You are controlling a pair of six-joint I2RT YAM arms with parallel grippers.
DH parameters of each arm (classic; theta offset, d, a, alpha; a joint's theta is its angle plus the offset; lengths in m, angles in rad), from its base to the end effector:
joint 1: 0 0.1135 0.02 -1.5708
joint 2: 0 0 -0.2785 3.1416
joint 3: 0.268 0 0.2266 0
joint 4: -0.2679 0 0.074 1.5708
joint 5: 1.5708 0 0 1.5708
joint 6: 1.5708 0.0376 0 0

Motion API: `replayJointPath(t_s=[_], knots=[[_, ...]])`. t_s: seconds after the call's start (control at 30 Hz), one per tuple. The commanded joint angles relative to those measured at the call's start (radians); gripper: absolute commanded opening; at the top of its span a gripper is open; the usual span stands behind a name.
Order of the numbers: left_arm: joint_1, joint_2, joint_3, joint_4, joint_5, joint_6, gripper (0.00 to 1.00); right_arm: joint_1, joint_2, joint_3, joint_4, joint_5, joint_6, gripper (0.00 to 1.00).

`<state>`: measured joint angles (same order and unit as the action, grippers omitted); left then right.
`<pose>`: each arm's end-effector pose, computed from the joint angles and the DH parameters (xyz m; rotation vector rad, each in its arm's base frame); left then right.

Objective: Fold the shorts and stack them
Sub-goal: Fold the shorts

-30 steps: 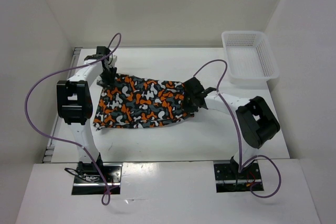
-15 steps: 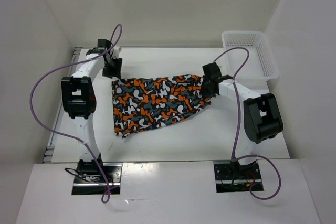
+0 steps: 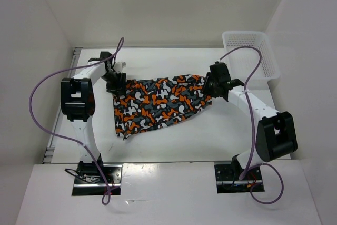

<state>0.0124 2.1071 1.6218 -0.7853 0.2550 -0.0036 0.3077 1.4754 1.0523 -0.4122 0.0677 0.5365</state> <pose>0.4163 -0.0043 0.1986 0.0321 2.8196 -0.3596 0.2792 0.0861 0.2730 0.3085 2.4070 0.3081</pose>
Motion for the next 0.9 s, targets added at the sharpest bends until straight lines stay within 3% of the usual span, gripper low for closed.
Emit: replayJointPath(t_s=[0.0, 0.2, 0.47, 0.63, 0.77, 0.87], knots=[[-0.002, -0.049, -0.01, -0.005, 0.026, 0.004, 0.56, -0.002, -0.03, -0.041, -0.011, -0.023, 0.036, 0.39], [0.018, -0.073, 0.0, 0.035, 0.026, 0.004, 0.56, -0.002, 0.0, -0.106, 0.038, -0.109, 0.105, 0.46], [0.018, -0.108, -0.031, 0.069, -0.036, 0.004, 0.61, -0.002, 0.062, -0.149, 0.107, -0.118, 0.192, 0.7], [0.018, -0.073, -0.053, 0.096, -0.048, 0.004, 0.64, -0.03, 0.072, -0.14, 0.07, -0.088, 0.238, 0.72], [0.018, -0.16, -0.062, 0.139, -0.034, 0.004, 0.65, -0.039, 0.004, -0.15, 0.07, -0.088, 0.272, 0.73], [0.018, -0.197, -0.098, 0.172, -0.107, 0.004, 0.66, -0.048, -0.009, -0.161, 0.079, -0.088, 0.296, 0.75]])
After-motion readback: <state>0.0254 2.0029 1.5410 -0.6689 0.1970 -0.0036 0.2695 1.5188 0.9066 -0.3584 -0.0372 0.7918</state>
